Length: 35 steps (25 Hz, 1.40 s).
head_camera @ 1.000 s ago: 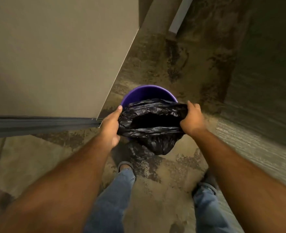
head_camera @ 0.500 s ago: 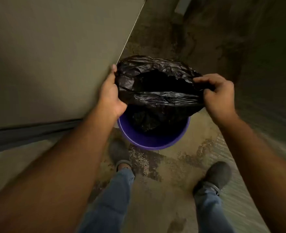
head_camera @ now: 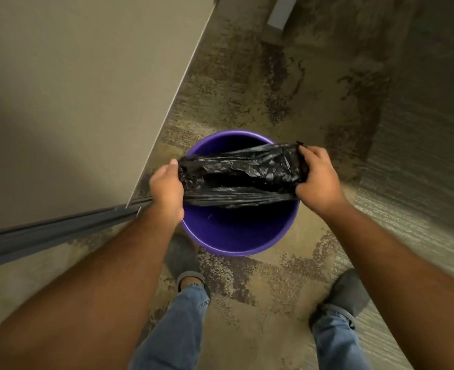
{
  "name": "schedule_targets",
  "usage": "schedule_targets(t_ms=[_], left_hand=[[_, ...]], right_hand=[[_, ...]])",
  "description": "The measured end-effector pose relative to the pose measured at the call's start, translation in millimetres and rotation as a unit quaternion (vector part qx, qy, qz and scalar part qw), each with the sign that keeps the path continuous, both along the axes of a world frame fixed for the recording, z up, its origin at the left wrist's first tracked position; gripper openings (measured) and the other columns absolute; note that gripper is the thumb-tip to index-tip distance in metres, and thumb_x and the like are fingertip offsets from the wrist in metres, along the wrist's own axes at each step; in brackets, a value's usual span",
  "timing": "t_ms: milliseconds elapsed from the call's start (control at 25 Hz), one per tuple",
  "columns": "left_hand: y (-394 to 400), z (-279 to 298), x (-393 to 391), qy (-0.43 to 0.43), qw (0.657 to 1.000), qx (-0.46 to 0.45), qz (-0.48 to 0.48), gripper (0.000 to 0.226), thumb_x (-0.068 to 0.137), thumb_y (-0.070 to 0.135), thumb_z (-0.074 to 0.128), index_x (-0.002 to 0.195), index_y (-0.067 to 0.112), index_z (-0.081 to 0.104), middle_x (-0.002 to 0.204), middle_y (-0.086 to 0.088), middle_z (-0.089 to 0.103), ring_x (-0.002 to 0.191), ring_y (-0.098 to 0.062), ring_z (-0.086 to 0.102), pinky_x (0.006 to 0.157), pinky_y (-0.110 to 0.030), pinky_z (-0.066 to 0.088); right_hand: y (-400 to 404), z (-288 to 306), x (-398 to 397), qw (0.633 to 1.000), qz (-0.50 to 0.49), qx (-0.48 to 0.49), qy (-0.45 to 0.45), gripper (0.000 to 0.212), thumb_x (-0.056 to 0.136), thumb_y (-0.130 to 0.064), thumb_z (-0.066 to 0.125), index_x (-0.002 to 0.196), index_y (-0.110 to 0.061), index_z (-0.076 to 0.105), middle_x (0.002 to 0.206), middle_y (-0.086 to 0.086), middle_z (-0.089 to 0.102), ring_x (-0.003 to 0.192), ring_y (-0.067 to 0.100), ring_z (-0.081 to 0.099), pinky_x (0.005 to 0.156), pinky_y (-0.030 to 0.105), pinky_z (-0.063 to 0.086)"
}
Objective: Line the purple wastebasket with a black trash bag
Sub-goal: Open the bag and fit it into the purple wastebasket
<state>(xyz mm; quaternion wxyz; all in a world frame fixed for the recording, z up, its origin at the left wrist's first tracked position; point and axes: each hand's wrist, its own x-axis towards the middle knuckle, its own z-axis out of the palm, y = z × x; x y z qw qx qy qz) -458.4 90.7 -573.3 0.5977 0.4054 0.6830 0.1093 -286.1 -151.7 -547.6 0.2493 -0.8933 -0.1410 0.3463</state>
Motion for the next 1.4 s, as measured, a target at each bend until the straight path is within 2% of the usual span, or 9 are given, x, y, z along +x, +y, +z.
schedule_targets(t_ms=[160, 360, 440, 640, 720, 880, 1080, 1280, 1400], left_hand=[[18.2, -13.1, 15.3, 0.022, 0.996, 0.084, -0.013, 0.033, 0.106, 0.036, 0.054, 0.081, 0.017, 0.063, 0.091, -0.004, 0.070, 0.087, -0.020, 0.064, 0.090, -0.041, 0.059], [41.5, -30.8, 20.2, 0.207, 0.973, 0.085, -0.048, 0.051, 0.105, 0.051, 0.049, 0.129, 0.009, 0.066, 0.139, -0.013, 0.067, 0.128, -0.034, 0.062, 0.115, -0.048, 0.046], [49.4, -36.1, 19.0, 0.194, 0.979, 0.035, -0.058, 0.046, 0.104, 0.048, 0.053, 0.128, 0.012, 0.066, 0.137, -0.011, 0.067, 0.123, -0.033, 0.064, 0.112, -0.049, 0.049], [45.6, -24.3, 14.1, 0.188, 0.977, 0.021, -0.098, 0.021, 0.101, 0.036, 0.066, 0.106, 0.015, 0.068, 0.098, -0.007, 0.071, 0.075, -0.020, 0.065, 0.077, -0.037, 0.056], [43.6, -22.5, 12.8, 0.179, 0.973, 0.055, -0.134, 0.025, 0.103, 0.040, 0.059, 0.103, 0.018, 0.070, 0.109, -0.010, 0.075, 0.088, -0.026, 0.069, 0.088, -0.038, 0.057], [49.1, -23.1, 16.1, 0.177, 0.977, -0.005, -0.114, 0.044, 0.108, 0.039, 0.047, 0.141, 0.011, 0.061, 0.146, -0.016, 0.063, 0.128, -0.035, 0.064, 0.090, -0.031, 0.047], [23.9, -11.4, -6.2, 0.154, 0.977, 0.122, -0.076, 0.041, 0.083, 0.065, 0.069, 0.088, 0.025, 0.067, 0.098, -0.004, 0.077, 0.095, -0.027, 0.074, 0.094, -0.047, 0.062], [-26.0, 14.8, -44.0, 0.161, 0.952, 0.155, -0.207, 0.073, 0.081, 0.032, 0.090, 0.142, 0.022, 0.050, 0.128, 0.008, 0.062, 0.115, -0.015, 0.061, 0.101, -0.032, 0.051], [-41.6, 16.9, -62.0, 0.168, 0.952, 0.158, -0.199, 0.070, 0.083, 0.012, 0.087, 0.141, 0.015, 0.050, 0.115, 0.008, 0.064, 0.102, -0.012, 0.065, 0.091, -0.025, 0.052]], right_hand=[[26.1, -15.9, 27.4, 0.997, 0.052, 0.023, -0.043, 0.086, 0.078, 0.005, 0.064, 0.160, -0.007, 0.042, 0.157, 0.006, 0.040, 0.140, 0.024, 0.049, 0.113, 0.018, 0.031], [48.6, -23.6, 47.8, 0.996, 0.084, -0.016, -0.007, 0.083, 0.081, 0.006, 0.061, 0.160, -0.008, 0.043, 0.157, 0.006, 0.042, 0.141, 0.027, 0.050, 0.118, 0.022, 0.032], [54.0, -27.6, 49.8, 0.994, 0.101, -0.041, 0.027, 0.077, 0.083, 0.005, 0.059, 0.158, -0.010, 0.048, 0.155, 0.007, 0.047, 0.141, 0.028, 0.051, 0.120, 0.027, 0.035], [58.0, -33.3, 57.9, 0.989, 0.100, -0.050, 0.099, 0.066, 0.078, 0.003, 0.054, 0.141, -0.014, 0.067, 0.127, 0.009, 0.075, 0.120, 0.027, 0.069, 0.109, 0.043, 0.055], [61.0, -33.2, 64.5, 0.991, 0.091, -0.046, 0.092, 0.072, 0.077, 0.002, 0.054, 0.146, -0.016, 0.063, 0.136, 0.008, 0.069, 0.127, 0.027, 0.065, 0.112, 0.043, 0.053], [68.0, -36.9, 78.5, 0.992, 0.070, -0.062, 0.088, 0.071, 0.077, -0.003, 0.051, 0.146, -0.017, 0.063, 0.135, 0.010, 0.068, 0.126, 0.030, 0.065, 0.106, 0.035, 0.053], [31.2, -25.8, 45.1, 0.995, 0.092, 0.033, 0.012, 0.083, 0.076, 0.011, 0.057, 0.156, -0.010, 0.051, 0.148, 0.015, 0.052, 0.141, 0.031, 0.050, 0.115, 0.025, 0.036], [-28.4, -19.1, 4.2, 0.995, 0.025, 0.085, -0.052, 0.087, 0.085, 0.003, 0.074, 0.161, -0.025, 0.040, 0.141, 0.000, 0.053, 0.119, 0.014, 0.059, 0.104, 0.029, 0.047], [-43.5, -23.1, -11.9, 0.994, -0.035, 0.103, -0.029, 0.073, 0.090, -0.006, 0.080, 0.151, -0.030, 0.048, 0.120, -0.010, 0.063, 0.091, 0.012, 0.068, 0.083, 0.027, 0.056]])
